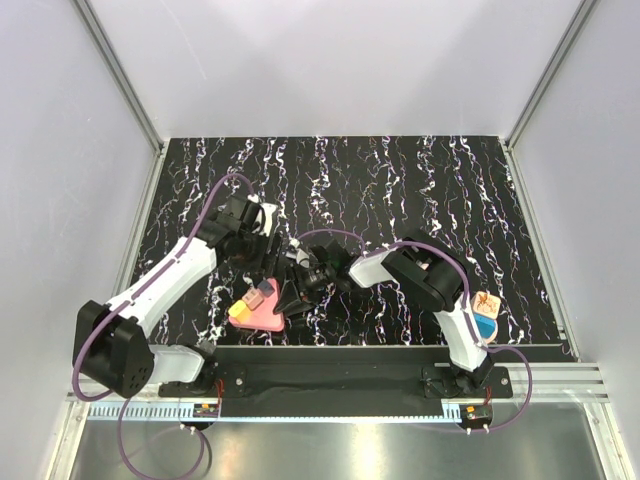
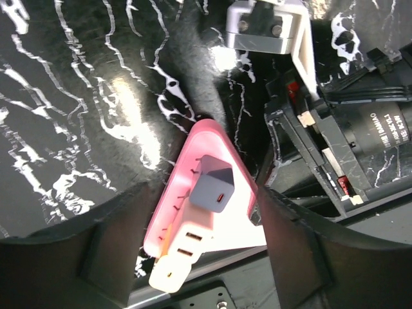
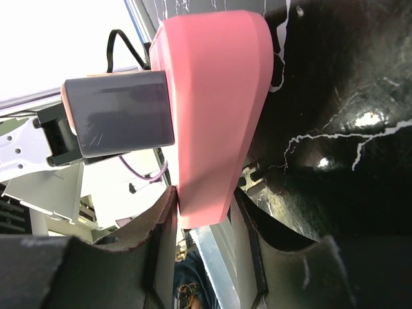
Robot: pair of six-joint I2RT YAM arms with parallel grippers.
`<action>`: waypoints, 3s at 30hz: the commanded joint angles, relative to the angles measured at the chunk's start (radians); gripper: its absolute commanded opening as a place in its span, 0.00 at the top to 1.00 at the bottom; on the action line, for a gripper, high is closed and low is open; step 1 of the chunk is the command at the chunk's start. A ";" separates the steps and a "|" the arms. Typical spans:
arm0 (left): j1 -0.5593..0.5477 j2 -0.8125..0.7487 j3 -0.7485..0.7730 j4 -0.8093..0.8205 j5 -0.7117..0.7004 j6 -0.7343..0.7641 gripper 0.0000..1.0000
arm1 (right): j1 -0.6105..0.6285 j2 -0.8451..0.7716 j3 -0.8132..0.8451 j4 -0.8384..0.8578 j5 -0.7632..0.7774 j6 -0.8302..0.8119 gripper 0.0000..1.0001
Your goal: Pull the plug off the socket
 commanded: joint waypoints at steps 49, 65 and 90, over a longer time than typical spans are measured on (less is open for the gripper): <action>-0.031 0.043 -0.147 0.163 0.148 -0.026 0.59 | -0.075 0.073 0.114 -0.191 -0.173 -0.188 0.80; -0.041 0.067 -0.154 0.166 0.102 -0.057 0.64 | -0.073 0.076 0.065 0.007 -0.165 -0.025 0.50; -0.044 0.057 -0.174 0.194 0.102 -0.072 0.90 | -0.057 0.076 0.051 -0.005 -0.129 -0.030 0.48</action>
